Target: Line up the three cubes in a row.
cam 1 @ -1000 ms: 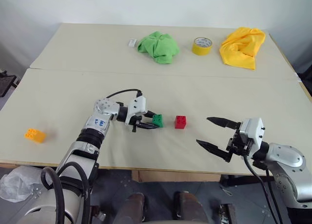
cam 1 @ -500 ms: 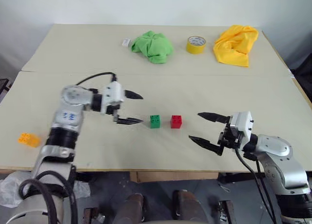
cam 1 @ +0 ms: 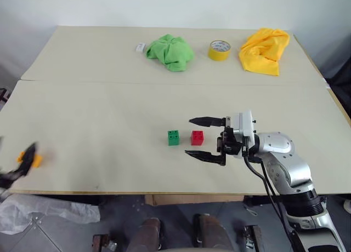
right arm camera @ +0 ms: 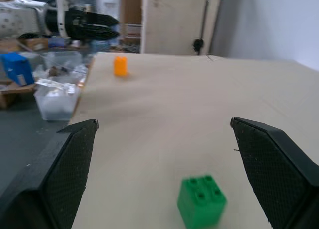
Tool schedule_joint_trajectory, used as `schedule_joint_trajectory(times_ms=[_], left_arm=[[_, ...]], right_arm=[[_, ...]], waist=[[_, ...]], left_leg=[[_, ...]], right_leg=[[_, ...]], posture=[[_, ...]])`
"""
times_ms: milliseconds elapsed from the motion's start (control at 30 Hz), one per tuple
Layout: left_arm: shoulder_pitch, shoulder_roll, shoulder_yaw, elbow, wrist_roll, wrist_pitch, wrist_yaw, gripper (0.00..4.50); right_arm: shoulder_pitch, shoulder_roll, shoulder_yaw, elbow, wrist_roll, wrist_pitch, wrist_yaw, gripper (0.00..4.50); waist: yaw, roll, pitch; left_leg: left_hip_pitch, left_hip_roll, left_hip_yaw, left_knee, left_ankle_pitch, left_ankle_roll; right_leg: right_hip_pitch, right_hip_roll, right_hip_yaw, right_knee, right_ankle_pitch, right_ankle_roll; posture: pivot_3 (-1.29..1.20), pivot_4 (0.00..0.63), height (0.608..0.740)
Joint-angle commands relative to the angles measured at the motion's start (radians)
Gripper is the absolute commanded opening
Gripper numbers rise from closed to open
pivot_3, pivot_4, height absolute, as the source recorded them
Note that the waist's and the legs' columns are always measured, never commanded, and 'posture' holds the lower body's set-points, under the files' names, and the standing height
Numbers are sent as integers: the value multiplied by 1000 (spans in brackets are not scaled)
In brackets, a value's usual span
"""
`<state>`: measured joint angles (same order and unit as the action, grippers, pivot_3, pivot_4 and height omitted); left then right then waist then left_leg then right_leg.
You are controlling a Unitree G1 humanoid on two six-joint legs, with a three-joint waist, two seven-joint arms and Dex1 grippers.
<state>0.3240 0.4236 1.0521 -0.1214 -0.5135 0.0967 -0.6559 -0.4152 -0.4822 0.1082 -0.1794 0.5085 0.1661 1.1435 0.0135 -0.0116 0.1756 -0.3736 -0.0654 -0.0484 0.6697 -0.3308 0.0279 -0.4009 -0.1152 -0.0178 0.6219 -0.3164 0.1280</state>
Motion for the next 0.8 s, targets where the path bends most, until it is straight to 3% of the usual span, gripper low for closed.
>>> schedule_joint_trajectory(times_ms=[33, 267, 667, 800], left_arm=[[111, -94, 63, -51, -54, -34, 53, 4483], [184, -198, 9, 19, -65, -88, 94, 4483], [-74, 94, -221, 240, 1, -14, 98, 4483], [-134, 153, -271, 317, 32, -12, 101, 4483]], right_arm=[[-18, 12, -5, -4, 16, -16, 19, 4500], [-28, 34, -10, -19, 37, -17, 27, 4500], [18, 25, 12, 16, 7, -159, 157, 4500], [20, 57, 17, 8, -1, -153, 110, 4500]], waist=[[8, 0, 0], [8, -1, -1], [-2, 0, -1], [-20, 0, -1]], left_leg=[[3, 0, 0, 0, -1, 1], [6, 1, -1, -1, -6, 1], [6, 2, -2, -2, -6, 0], [5, 2, -1, -3, -6, 0]], right_leg=[[4, 0, 0, -2, 0, 0], [8, 0, -1, -5, 0, 0], [7, 2, -3, -2, -1, -2], [5, 2, -3, 0, -1, -2]], posture=[[0, 150, 740], [0, 150, 740], [0, 150, 740], [0, 150, 740]])
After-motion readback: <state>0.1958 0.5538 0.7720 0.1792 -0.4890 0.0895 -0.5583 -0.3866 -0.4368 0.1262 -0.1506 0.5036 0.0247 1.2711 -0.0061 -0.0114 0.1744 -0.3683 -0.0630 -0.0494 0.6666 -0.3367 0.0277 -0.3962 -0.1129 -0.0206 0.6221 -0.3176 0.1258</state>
